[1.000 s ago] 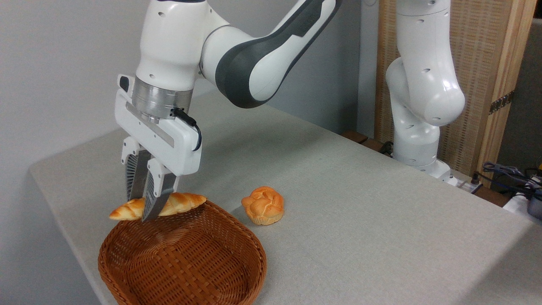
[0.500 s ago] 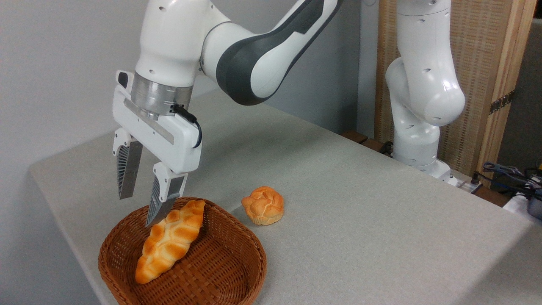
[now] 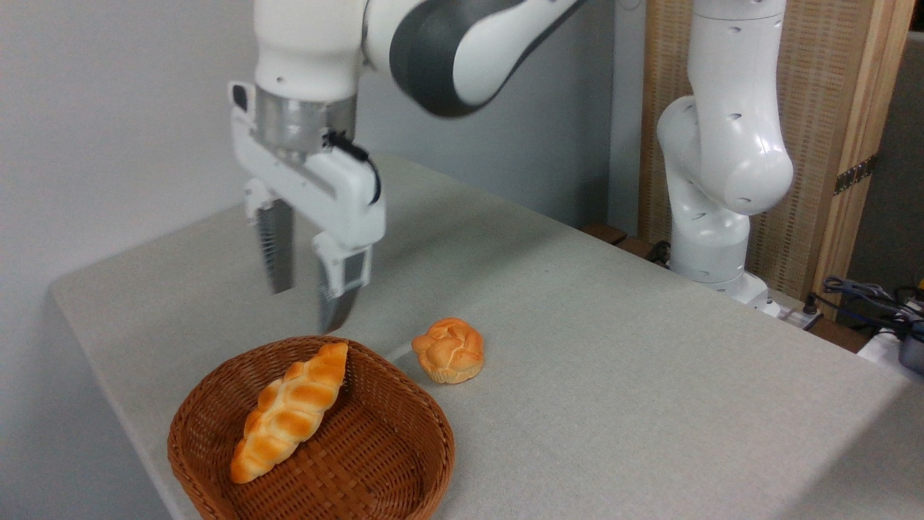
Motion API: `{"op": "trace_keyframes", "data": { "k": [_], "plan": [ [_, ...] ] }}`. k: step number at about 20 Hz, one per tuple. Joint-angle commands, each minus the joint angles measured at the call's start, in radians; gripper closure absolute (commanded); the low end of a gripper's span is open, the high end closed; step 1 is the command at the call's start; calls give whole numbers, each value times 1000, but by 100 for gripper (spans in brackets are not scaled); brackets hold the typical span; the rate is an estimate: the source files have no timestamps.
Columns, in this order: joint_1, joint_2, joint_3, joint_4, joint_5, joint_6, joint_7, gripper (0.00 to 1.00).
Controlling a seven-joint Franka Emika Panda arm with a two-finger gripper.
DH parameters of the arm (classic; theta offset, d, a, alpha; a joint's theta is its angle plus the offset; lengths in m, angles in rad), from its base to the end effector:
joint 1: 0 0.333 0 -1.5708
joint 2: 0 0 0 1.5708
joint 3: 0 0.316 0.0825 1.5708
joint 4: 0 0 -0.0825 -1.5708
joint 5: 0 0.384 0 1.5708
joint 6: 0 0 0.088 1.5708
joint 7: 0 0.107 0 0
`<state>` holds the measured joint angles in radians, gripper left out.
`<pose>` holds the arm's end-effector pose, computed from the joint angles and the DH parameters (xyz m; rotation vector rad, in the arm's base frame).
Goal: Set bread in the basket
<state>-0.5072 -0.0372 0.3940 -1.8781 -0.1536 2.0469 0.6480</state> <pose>0.5673 -0.0701 0.5413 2.8371 -1.0411 0.3597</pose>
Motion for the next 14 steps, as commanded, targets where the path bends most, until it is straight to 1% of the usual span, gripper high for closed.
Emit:
{"op": "trace_keyframes", "data": {
  "k": [1, 2, 3, 4, 5, 14],
  "plan": [
    [-10, -101, -27, -9, 88, -160, -21, 0],
    [-8, -136, -30, -10, 91, -183, -24, 0],
    [-8, -145, -30, -10, 91, -201, -24, 0],
    [-7, -153, -30, -9, 92, -244, -18, 0],
    [-8, -158, -35, -9, 95, -257, -16, 0],
    [-2, -168, -18, -9, 98, -283, -21, 0]
  ]
}}
